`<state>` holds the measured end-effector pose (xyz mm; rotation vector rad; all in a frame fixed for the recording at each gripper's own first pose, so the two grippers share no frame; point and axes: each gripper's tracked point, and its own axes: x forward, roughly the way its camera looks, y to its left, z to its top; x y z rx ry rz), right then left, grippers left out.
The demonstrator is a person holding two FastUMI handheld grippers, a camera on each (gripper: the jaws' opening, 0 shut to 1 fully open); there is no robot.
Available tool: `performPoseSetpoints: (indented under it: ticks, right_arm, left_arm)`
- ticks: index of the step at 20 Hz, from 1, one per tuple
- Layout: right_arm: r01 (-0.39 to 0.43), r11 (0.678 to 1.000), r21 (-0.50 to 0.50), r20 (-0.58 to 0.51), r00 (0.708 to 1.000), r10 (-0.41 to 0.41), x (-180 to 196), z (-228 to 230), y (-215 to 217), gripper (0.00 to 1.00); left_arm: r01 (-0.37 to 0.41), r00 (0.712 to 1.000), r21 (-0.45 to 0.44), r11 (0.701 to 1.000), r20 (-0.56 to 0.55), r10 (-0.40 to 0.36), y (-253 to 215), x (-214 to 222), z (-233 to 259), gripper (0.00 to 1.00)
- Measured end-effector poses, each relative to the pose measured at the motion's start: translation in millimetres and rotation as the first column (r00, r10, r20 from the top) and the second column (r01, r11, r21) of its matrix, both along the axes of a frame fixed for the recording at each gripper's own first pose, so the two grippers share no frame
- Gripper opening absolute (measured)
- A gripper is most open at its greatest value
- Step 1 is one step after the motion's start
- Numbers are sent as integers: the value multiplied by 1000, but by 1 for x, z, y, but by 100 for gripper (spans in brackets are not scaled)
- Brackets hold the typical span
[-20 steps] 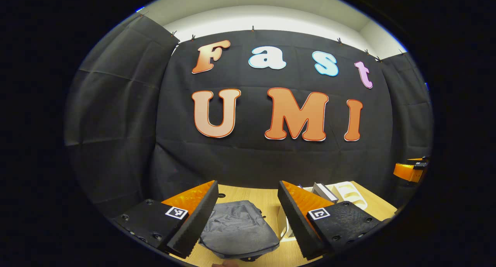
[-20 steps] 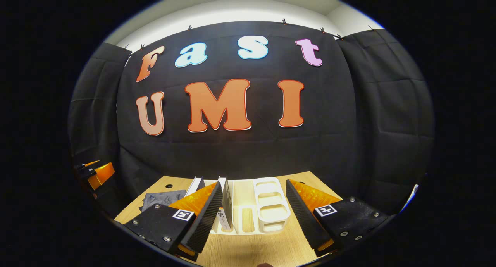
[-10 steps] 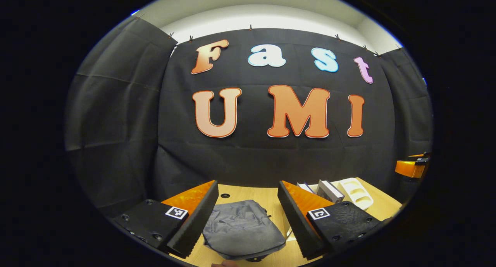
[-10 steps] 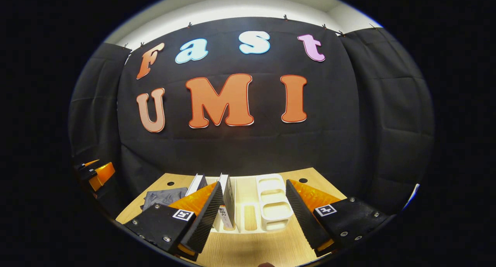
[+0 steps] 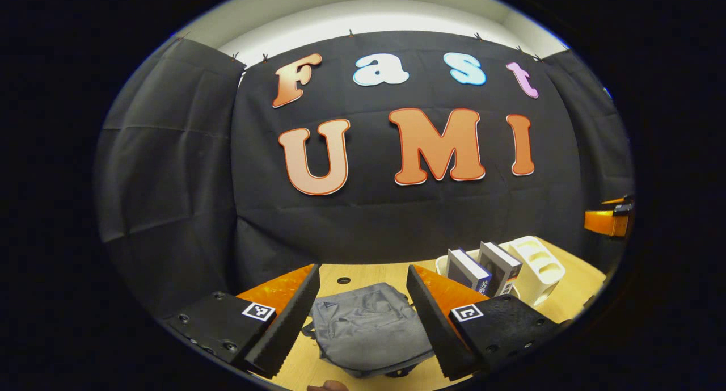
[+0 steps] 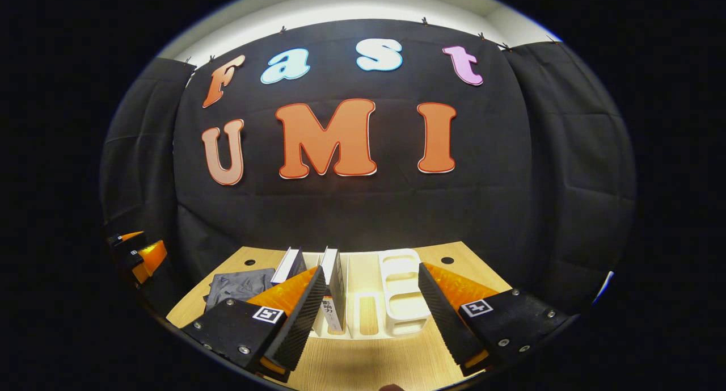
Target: Open the schoolbag, grab two books from the bookshelf and put them into the schoolbag.
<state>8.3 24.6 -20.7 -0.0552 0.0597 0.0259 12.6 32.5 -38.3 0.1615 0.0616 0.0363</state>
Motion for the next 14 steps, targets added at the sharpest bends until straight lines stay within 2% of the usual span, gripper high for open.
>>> performPoseSetpoints:
  ticks: [4,9,14]
  right_arm:
    - [0,1000,3,-25,1000,0,1,-12,0,98]
    - [21,1000,-16,-53,998,-22,-2,-25,-12,98]
    - [64,998,-23,-87,994,-66,-5,-39,-32,98]
  left_arm:
    - [38,997,146,989,-66,-28,-6,-2,-32,97]
    - [129,979,288,949,-191,-75,-24,-11,-97,97]
    - [229,931,347,909,-351,-101,-34,-21,-172,98]
